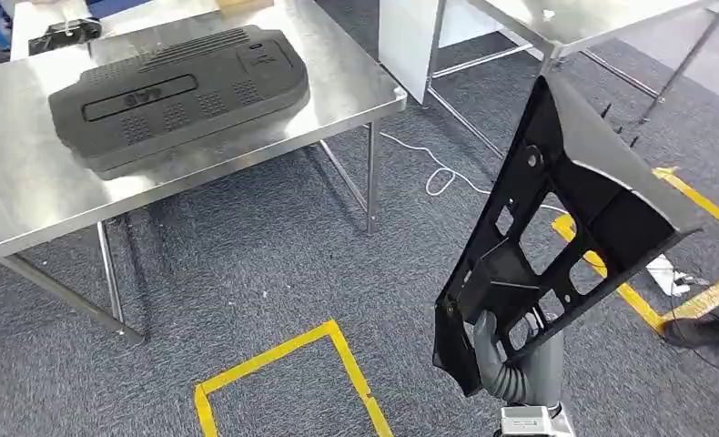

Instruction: Take the parts from the cabinet and place them on the table.

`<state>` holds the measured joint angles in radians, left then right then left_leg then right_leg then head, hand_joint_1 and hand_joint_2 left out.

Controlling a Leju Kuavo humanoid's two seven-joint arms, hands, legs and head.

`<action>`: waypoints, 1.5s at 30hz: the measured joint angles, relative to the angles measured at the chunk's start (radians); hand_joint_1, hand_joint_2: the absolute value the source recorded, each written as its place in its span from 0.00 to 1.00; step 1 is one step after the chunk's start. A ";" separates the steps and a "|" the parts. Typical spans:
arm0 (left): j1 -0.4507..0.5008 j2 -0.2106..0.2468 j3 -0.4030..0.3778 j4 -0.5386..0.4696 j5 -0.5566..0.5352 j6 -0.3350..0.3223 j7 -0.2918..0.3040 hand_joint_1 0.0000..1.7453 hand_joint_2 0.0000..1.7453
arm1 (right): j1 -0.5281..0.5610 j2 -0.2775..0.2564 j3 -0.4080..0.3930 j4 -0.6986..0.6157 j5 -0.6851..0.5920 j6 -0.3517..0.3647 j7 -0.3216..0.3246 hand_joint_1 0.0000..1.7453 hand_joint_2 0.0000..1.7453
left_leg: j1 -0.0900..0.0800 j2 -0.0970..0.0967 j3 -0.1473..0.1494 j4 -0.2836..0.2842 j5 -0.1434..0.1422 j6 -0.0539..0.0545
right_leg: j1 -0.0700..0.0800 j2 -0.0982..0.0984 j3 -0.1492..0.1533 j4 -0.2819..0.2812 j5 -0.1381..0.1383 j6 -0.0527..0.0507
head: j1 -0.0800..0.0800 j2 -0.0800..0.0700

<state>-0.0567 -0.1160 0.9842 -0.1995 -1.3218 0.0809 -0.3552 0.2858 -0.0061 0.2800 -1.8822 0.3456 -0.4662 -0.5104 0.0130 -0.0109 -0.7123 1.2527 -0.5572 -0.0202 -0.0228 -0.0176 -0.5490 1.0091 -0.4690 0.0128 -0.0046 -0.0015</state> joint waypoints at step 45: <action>-0.005 -0.002 0.002 0.000 -0.004 0.003 -0.007 0.00 1.00 | -0.004 -0.006 0.002 -0.002 0.006 0.002 0.001 1.00 1.00 | -0.004 0.011 0.089 -0.209 0.119 0.056 | 0.015 0.009 -0.053 0.165 -0.113 0.019 | 0.009 0.000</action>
<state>-0.0620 -0.1179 0.9857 -0.1995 -1.3260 0.0839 -0.3624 0.2819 -0.0122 0.2815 -1.8845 0.3513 -0.4639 -0.5093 0.0094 0.0002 -0.6229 1.0434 -0.4385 0.0354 -0.0076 -0.0090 -0.6021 1.1746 -0.5818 0.0317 0.0042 -0.0015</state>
